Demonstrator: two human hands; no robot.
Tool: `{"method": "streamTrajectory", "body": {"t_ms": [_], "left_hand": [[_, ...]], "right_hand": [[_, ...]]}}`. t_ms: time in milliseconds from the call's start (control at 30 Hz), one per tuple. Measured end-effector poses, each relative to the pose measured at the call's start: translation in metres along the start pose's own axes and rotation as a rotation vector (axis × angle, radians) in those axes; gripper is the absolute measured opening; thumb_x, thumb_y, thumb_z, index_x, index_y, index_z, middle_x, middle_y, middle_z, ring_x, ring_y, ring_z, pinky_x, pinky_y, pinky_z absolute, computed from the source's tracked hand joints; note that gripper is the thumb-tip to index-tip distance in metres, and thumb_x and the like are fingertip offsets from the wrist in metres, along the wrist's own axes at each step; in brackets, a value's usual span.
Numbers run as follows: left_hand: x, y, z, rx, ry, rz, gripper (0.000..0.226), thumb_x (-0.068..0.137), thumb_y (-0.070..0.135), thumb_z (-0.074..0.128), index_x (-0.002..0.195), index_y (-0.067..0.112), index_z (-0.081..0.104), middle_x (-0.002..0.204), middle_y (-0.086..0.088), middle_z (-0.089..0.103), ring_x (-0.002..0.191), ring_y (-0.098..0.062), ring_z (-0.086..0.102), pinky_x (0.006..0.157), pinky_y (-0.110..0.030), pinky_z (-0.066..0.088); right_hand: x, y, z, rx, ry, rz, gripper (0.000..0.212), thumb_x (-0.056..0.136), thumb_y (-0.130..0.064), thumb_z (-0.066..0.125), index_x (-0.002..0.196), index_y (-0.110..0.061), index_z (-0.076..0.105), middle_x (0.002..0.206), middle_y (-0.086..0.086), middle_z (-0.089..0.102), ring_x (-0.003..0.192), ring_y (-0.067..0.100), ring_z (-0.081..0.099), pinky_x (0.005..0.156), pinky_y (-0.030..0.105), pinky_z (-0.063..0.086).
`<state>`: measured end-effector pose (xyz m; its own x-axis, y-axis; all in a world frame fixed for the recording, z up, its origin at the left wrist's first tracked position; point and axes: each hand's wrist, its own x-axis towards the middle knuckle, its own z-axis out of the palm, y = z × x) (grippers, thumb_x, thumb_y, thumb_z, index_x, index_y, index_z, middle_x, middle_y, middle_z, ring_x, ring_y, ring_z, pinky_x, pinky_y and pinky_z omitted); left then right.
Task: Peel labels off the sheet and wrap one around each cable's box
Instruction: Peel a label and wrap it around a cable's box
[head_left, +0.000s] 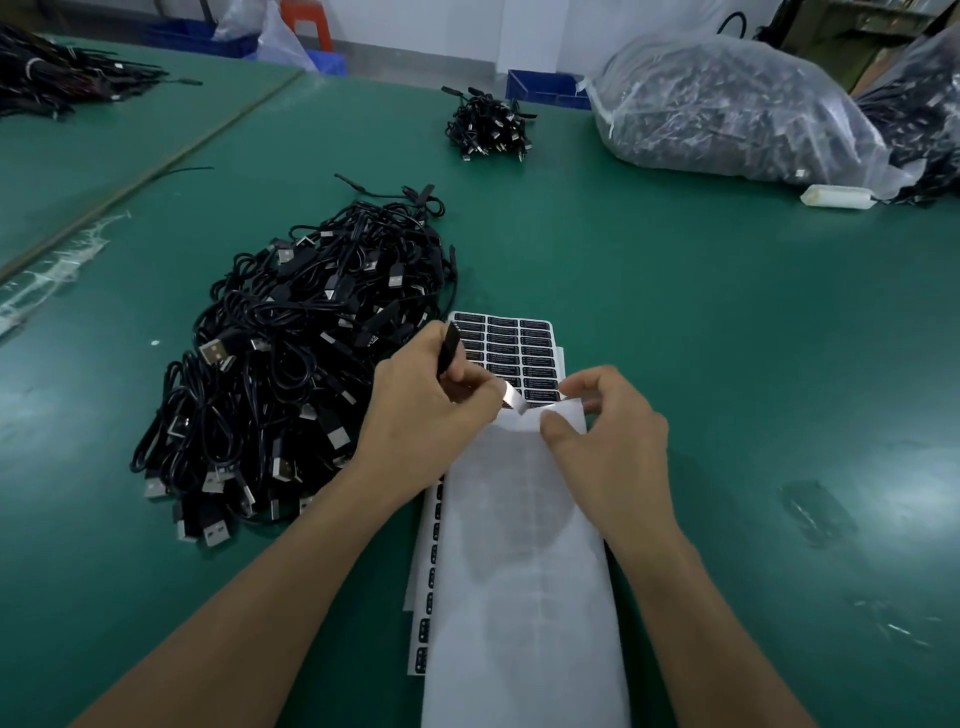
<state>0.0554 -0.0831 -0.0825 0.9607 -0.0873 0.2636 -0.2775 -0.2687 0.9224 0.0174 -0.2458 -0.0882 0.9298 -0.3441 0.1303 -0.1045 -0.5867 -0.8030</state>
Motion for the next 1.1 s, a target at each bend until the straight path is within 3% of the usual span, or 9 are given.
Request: {"method": "streamTrajectory", "body": {"t_ms": [133, 233, 333, 433, 533, 667, 867, 967, 1100], "left_hand": [[0.001, -0.001, -0.001, -0.028, -0.007, -0.008, 0.031, 0.075, 0.021, 0.067, 0.074, 0.020, 0.036, 0.075, -0.005, 0.074, 0.070, -0.030, 0.071, 0.070, -0.052, 0.058], [0.001, 0.000, 0.000, -0.045, -0.029, 0.017, 0.035, 0.078, 0.017, 0.067, 0.076, 0.018, 0.033, 0.076, 0.003, 0.077, 0.069, -0.022, 0.072, 0.071, -0.051, 0.059], [0.002, 0.000, 0.000, -0.119, -0.042, 0.033, 0.038, 0.080, 0.015, 0.070, 0.077, 0.018, 0.032, 0.077, 0.002, 0.077, 0.067, -0.024, 0.071, 0.071, -0.044, 0.061], [0.003, -0.002, -0.002, -0.138, -0.051, 0.061, 0.042, 0.083, 0.010, 0.073, 0.075, 0.018, 0.032, 0.079, 0.001, 0.078, 0.068, -0.023, 0.071, 0.069, -0.034, 0.060], [0.004, -0.006, -0.003, -0.117, -0.055, 0.070, 0.045, 0.086, 0.004, 0.074, 0.074, 0.017, 0.033, 0.081, -0.001, 0.078, 0.070, -0.021, 0.072, 0.071, -0.035, 0.060], [0.004, -0.007, -0.002, -0.126, -0.058, 0.069, 0.046, 0.085, 0.003, 0.075, 0.074, 0.017, 0.032, 0.081, -0.001, 0.078, 0.071, -0.018, 0.072, 0.074, -0.038, 0.060], [0.000, -0.003, -0.001, -0.142, -0.113, 0.095, 0.046, 0.078, 0.015, 0.077, 0.071, 0.015, 0.031, 0.083, 0.002, 0.079, 0.079, -0.028, 0.073, 0.077, -0.058, 0.055], [-0.001, -0.005, -0.001, -0.109, -0.171, 0.087, 0.044, 0.077, 0.022, 0.075, 0.072, 0.013, 0.032, 0.081, 0.001, 0.078, 0.078, -0.023, 0.072, 0.074, -0.056, 0.057], [-0.001, -0.005, -0.003, 0.010, -0.168, 0.064, 0.021, 0.076, 0.042, 0.056, 0.073, 0.027, 0.042, 0.076, 0.004, 0.072, 0.071, -0.028, 0.065, 0.075, -0.055, 0.054]], "right_hand": [[-0.001, -0.001, 0.003, -0.185, 0.113, -0.159, 0.023, 0.084, -0.027, 0.074, 0.104, -0.027, 0.063, 0.104, -0.010, 0.046, 0.098, 0.006, 0.038, 0.071, 0.014, 0.029], [-0.002, -0.006, 0.001, -0.061, 0.169, -0.195, 0.004, 0.089, -0.032, 0.068, 0.090, -0.030, 0.064, 0.083, -0.014, 0.054, 0.080, 0.006, 0.051, 0.068, 0.007, 0.036], [-0.001, -0.009, 0.001, 0.100, 0.026, -0.103, 0.012, 0.094, -0.036, 0.062, 0.083, -0.033, 0.067, 0.061, -0.011, 0.063, 0.056, 0.008, 0.054, 0.053, 0.014, 0.039], [0.000, -0.014, -0.002, 0.259, -0.074, -0.023, 0.019, 0.096, -0.032, 0.061, 0.081, -0.033, 0.071, 0.056, -0.008, 0.064, 0.049, 0.003, 0.053, 0.051, 0.012, 0.037], [0.003, -0.015, -0.005, 0.396, -0.133, 0.081, 0.018, 0.094, -0.027, 0.064, 0.080, -0.023, 0.075, 0.060, -0.003, 0.068, 0.051, 0.002, 0.052, 0.056, 0.018, 0.042], [0.003, -0.014, -0.008, 0.541, -0.160, 0.168, 0.018, 0.092, -0.022, 0.067, 0.078, -0.016, 0.077, 0.069, 0.002, 0.073, 0.052, 0.004, 0.050, 0.048, 0.011, 0.039], [0.002, -0.015, -0.010, 0.571, -0.147, 0.182, 0.015, 0.083, -0.020, 0.076, 0.068, -0.020, 0.075, 0.072, 0.002, 0.074, 0.055, 0.001, 0.056, 0.050, 0.011, 0.041], [0.002, -0.015, -0.010, 0.586, -0.108, 0.166, 0.012, 0.079, -0.008, 0.079, 0.075, -0.017, 0.073, 0.067, -0.003, 0.072, 0.054, 0.001, 0.057, 0.051, 0.013, 0.043], [0.004, -0.016, -0.012, 0.680, -0.043, 0.156, 0.022, 0.080, -0.003, 0.079, 0.093, -0.016, 0.067, 0.072, 0.002, 0.072, 0.057, 0.006, 0.059, 0.054, 0.016, 0.044]]}}
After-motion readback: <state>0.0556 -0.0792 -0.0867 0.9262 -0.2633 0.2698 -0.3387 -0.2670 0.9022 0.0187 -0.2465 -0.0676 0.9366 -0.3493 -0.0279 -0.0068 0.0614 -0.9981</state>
